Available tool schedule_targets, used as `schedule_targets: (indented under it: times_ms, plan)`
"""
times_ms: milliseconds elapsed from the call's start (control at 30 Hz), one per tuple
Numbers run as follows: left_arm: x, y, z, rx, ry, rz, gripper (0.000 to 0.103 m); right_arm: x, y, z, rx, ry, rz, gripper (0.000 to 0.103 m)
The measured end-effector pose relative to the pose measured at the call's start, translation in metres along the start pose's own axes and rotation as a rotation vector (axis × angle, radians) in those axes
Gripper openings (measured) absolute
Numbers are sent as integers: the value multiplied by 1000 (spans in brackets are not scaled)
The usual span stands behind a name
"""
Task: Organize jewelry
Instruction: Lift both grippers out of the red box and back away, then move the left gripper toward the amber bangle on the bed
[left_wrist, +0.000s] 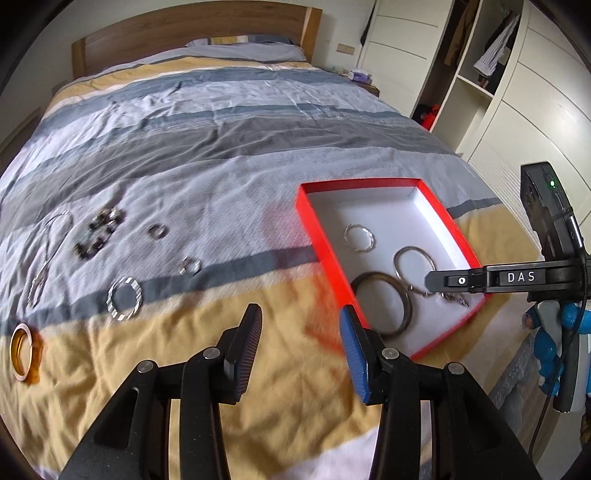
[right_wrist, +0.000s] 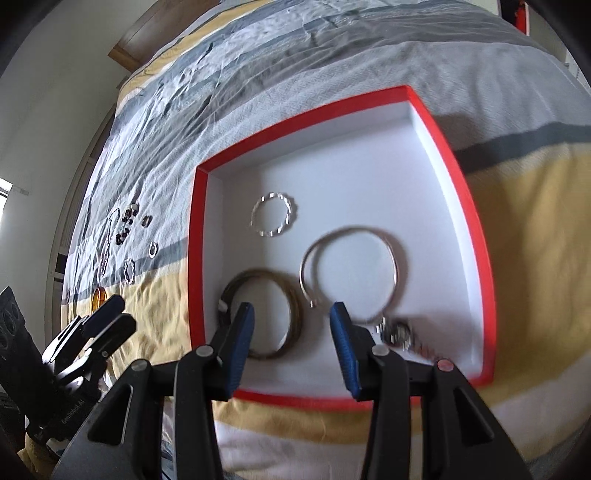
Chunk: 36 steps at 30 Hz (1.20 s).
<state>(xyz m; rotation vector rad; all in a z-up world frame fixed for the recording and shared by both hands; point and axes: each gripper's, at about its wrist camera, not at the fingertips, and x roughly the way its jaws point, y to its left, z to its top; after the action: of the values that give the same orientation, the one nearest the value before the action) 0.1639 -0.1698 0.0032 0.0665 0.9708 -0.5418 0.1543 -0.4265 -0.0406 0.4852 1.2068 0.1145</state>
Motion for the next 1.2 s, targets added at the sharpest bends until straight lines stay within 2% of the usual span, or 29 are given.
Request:
schedule_targets:
  times_ms: [133, 300, 667, 933, 1200]
  plan:
    - [-23, 13, -23, -19, -20, 5, 43, -11, 7, -23, 10, -25, 2, 41]
    - [-52, 38, -57, -55, -5, 53, 45, -23, 25, -48, -7, -59, 23, 41]
    - [-123, 99, -121, -188, -72, 157, 49, -49, 88, -96, -136, -142, 55, 41]
    - [-166, 116, -150, -240, -121, 199, 50, -76, 134, -130, -244, -215, 69, 41]
    - [-201, 129, -175, -287, -182, 249, 50, -99, 162, -156, -329, -289, 57, 40]
